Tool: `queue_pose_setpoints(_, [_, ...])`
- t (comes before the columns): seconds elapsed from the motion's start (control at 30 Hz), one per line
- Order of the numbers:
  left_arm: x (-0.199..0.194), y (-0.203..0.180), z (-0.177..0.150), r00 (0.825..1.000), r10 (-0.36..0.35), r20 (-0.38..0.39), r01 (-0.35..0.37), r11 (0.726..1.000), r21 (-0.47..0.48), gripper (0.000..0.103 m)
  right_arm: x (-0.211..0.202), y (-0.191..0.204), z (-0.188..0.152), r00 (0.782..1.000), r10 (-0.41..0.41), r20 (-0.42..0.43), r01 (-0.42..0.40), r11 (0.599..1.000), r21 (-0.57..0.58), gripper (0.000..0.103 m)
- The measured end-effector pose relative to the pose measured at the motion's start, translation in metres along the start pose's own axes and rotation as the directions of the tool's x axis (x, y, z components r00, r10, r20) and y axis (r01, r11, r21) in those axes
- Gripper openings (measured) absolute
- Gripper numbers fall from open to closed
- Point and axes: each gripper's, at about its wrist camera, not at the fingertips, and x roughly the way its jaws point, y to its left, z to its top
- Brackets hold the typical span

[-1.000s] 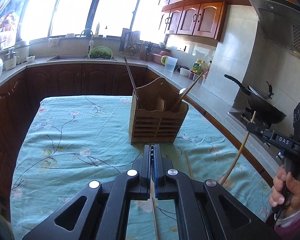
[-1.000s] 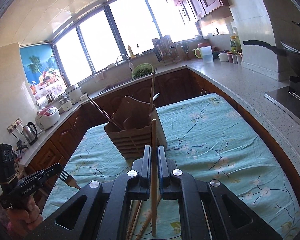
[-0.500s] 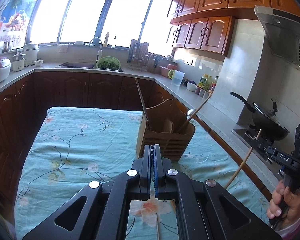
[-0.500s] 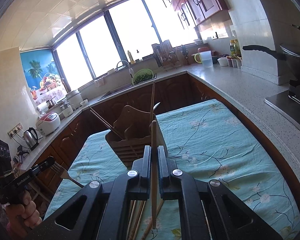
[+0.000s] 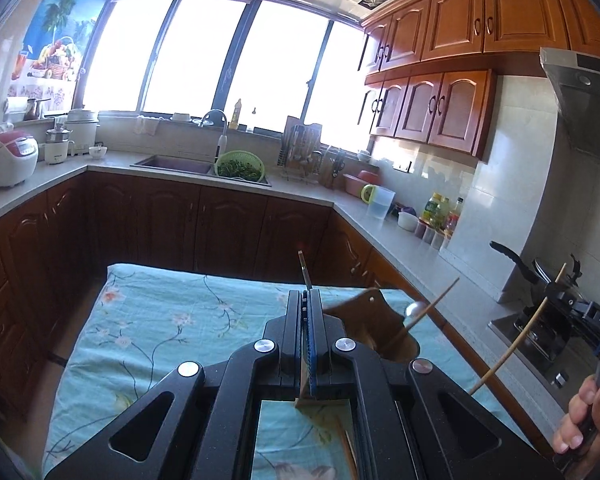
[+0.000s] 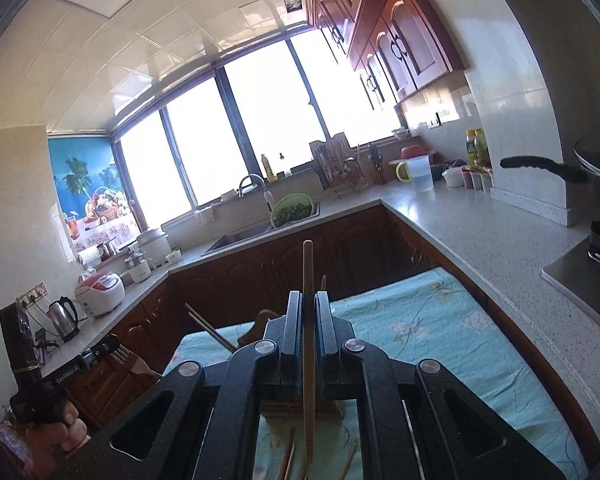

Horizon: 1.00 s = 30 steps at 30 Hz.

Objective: Organize utensils
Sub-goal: 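Carry the held utensils to the wooden holder and lower them in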

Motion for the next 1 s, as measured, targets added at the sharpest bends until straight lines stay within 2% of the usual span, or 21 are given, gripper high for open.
queue_pose_setpoints(0.2, [0.037, -0.01, 0.009, 0.997, 0.068, 0.03, -0.069, 0.997, 0.02, 0.0, 0.029, 0.009, 0.032, 0.996, -0.001, 0.085, 0.001, 1.0, -0.001, 0.006])
queue_pose_setpoints(0.37, [0.07, -0.022, 0.005, 0.992, 0.12, 0.035, -0.122, 0.99, 0.063, 0.0, 0.058, 0.007, 0.037, 0.994, -0.005, 0.105, 0.003, 1.0, 0.022, 0.006])
queue_pose_setpoints(0.7, [0.131, -0.045, -0.02, 0.99, 0.133, -0.047, -0.125, 0.982, 0.142, 0.0, 0.107, -0.003, -0.012, 0.997, -0.063, 0.045, 0.062, 0.998, 0.006, 0.006])
queue_pose_setpoints(0.83, [0.149, -0.046, -0.022, 0.989, 0.113, -0.095, -0.096, 0.981, 0.166, 0.001, 0.117, -0.007, -0.031, 0.998, -0.065, 0.016, 0.066, 0.998, -0.005, 0.006])
queue_pose_setpoints(0.93, [0.154, -0.044, -0.019, 0.988, 0.113, -0.105, -0.089, 0.974, 0.208, 0.001, 0.126, -0.006, -0.041, 0.998, -0.064, -0.029, 0.064, 0.998, -0.023, 0.006])
queue_pose_setpoints(1.0, [0.159, -0.047, -0.014, 0.986, 0.092, -0.138, -0.059, 0.972, 0.227, 0.001, 0.131, -0.005, -0.045, 0.996, -0.06, -0.061, 0.058, 0.998, -0.033, 0.006])
